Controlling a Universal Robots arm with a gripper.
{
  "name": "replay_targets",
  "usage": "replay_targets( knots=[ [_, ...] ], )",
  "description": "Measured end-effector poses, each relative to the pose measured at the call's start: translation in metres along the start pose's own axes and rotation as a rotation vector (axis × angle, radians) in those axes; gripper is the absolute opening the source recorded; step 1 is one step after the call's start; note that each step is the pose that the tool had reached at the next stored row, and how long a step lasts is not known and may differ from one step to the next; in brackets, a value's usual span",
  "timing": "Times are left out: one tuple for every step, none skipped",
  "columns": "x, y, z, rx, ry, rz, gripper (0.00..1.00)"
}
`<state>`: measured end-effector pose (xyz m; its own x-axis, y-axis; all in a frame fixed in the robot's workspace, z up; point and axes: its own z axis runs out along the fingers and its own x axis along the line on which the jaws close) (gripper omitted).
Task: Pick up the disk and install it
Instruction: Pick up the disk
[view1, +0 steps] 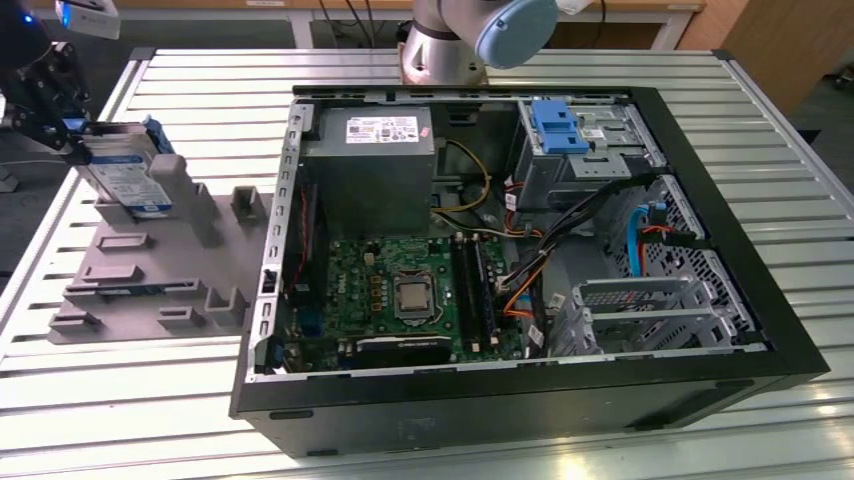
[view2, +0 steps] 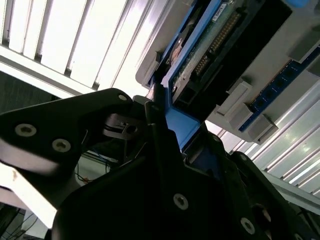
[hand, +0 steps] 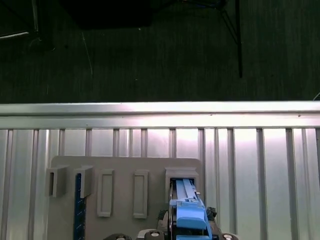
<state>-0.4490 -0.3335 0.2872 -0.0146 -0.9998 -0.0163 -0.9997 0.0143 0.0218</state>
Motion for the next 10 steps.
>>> replay_targets(
  knots=[
    [0.0, 0.0, 0.0, -0.0001, 0.0001, -0.005, 0.37],
    [0.0, 0.0, 0.0, -0.0001, 0.0001, -0.006, 0.37],
    [0.0, 0.0, 0.0001, -0.0001, 0.0001, -0.006, 0.37],
    [0.0, 0.0, 0.0001, -0.0001, 0.0001, -0.006, 0.37],
    [0.0, 0.0, 0.0001, -0.0001, 0.0001, -0.006, 0.37],
    [0.0, 0.0, 0.0001, 0.0, 0.0001, -0.006, 0.37],
    [0.0, 0.0, 0.0001, 0.0, 0.0001, -0.006, 0.37],
    [0.0, 0.0, 0.0001, 0.0, 0.0001, -0.006, 0.37],
    [0.0, 0.0, 0.0001, -0.0001, 0.0001, -0.007, 0.37],
    [0.0, 0.0, 0.0001, 0.0, 0.0001, -0.007, 0.37]
  ],
)
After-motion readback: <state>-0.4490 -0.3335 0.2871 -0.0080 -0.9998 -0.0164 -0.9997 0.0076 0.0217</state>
